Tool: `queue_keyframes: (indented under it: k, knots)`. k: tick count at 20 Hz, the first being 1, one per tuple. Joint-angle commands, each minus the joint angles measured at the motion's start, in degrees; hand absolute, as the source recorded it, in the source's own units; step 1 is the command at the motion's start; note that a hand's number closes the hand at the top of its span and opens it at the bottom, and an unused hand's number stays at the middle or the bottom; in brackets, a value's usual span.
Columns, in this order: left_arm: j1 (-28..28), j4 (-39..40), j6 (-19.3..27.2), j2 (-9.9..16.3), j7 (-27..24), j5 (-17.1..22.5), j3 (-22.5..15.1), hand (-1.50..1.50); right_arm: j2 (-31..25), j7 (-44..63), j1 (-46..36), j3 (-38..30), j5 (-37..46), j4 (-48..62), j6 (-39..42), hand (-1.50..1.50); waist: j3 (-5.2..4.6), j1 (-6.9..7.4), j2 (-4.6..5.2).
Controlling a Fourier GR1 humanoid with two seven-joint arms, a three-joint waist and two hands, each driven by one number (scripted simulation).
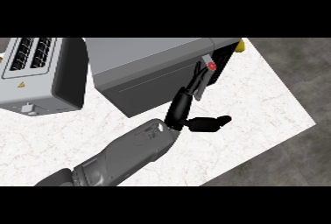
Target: Pick up the milk, place it into the microwave and close the microwave
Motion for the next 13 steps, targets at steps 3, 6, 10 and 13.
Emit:
queue_keyframes:
  k: [3, 6, 10, 13]
  knots:
    - [-5.6, 10.6, 2.8, -0.2, 5.7, -2.5, -2.8, -1.5, -1.1, 1.1, 0.1, -0.5, -1.0, 0.2, 0.1, -1.5, 0.83, 0.97, -0.23]
    - [-7.8, 14.8, 6.6, 1.4, 7.2, -4.4, -3.7, -1.5, -1.6, 1.4, 0.0, -1.2, -1.5, -0.1, -0.3, -1.5, 0.87, 2.03, -0.72]
    - [-9.1, 16.9, 6.9, 1.6, 9.7, -4.2, -3.8, -1.5, -1.4, 1.2, 0.5, -1.8, -1.6, -0.6, -0.7, -1.5, 0.71, 2.98, -0.6]
    - [-9.9, 17.9, 7.8, 0.4, 11.2, -4.6, -4.7, -1.5, -1.4, 1.5, 0.9, -2.4, -2.1, -0.3, -1.4, -1.5, 0.69, 3.81, -0.61]
